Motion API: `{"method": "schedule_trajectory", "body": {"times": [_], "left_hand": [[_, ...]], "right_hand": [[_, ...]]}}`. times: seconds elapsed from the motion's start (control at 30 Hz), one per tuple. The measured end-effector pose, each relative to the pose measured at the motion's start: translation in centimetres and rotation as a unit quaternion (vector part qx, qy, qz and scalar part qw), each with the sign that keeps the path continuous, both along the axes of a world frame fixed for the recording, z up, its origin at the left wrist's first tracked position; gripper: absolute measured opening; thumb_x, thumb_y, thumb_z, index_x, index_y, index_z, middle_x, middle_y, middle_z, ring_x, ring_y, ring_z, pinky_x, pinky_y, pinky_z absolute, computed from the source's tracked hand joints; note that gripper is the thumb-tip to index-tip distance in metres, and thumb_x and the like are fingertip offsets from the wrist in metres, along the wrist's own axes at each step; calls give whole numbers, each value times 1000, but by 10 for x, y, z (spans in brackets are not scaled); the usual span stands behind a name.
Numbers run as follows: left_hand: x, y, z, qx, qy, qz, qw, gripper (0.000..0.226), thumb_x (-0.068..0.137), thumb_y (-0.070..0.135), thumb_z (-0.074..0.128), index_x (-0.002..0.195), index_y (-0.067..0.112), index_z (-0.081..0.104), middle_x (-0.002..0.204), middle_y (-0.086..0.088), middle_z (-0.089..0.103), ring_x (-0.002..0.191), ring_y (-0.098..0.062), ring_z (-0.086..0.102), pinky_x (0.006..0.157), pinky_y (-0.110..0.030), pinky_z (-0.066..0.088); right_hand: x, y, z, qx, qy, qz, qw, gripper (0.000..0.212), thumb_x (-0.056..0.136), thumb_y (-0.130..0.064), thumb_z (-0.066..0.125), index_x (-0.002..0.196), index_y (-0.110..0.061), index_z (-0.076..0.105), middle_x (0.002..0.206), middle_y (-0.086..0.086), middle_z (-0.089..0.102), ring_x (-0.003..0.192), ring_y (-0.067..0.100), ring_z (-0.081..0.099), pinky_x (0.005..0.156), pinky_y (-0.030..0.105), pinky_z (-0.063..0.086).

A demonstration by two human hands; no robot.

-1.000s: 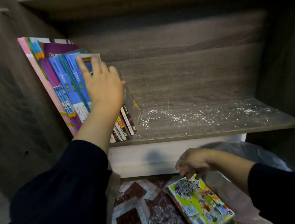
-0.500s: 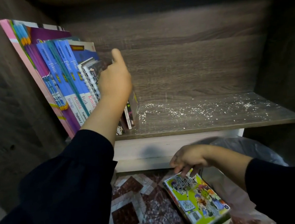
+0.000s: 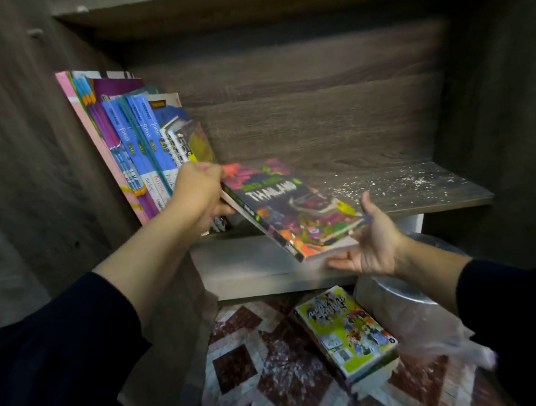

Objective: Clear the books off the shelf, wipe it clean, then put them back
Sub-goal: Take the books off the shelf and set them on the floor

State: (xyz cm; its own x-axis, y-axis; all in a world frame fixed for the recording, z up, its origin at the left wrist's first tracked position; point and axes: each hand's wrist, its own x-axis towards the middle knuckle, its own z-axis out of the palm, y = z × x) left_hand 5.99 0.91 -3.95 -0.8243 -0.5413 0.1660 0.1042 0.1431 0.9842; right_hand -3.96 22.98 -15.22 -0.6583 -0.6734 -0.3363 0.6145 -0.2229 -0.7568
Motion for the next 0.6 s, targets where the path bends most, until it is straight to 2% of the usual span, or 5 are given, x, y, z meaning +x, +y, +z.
{"method": "schedule_trajectory", "body": {"times": [0.13, 0.27, 0.4, 0.5, 0.6], "left_hand": [[22, -1, -41, 39, -106, -31, 993, 18, 95, 1, 40, 94, -1, 58, 87, -22, 67, 58, -29, 68, 47, -44, 58], [39, 3, -81, 92, -228, -91, 965, 16, 98, 1, 38, 94, 1, 54, 82, -17, 67, 62, -29, 69, 50, -44, 58], [29, 12, -121, 82, -279, -92, 952, 20, 99, 4, 40, 86, 5, 55, 75, -15, 67, 60, -27, 69, 48, -40, 58], [7, 18, -150, 79, -296, -69, 950, 18, 97, 11, 47, 81, 8, 56, 60, -8, 63, 44, -19, 63, 46, -32, 57], [-16, 27, -176, 96, -308, -74, 944, 19, 94, 18, 52, 79, 10, 60, 64, -8, 60, 52, -22, 60, 62, -36, 56]], "right_hand": [[17, 12, 0, 107, 69, 98, 987, 48, 82, -44, 54, 100, -2, 66, 91, 17, 72, 79, 31, 70, 79, 48, 55], [25, 18, -27, 243, 133, 156, 948, 13, 87, -10, 53, 97, -3, 58, 68, 7, 73, 56, 17, 71, 53, 26, 58], [23, 20, -63, 301, 123, 149, 934, 13, 94, -7, 46, 97, -6, 58, 70, 6, 72, 57, 17, 70, 51, 25, 56], [7, 20, -96, 355, 127, 102, 921, 12, 92, -9, 52, 100, -5, 60, 80, 9, 70, 65, 20, 68, 64, 31, 56], [-2, 19, -121, 423, 149, 26, 893, 4, 89, -10, 58, 88, -7, 59, 74, 10, 64, 61, 22, 59, 64, 34, 53]]}}
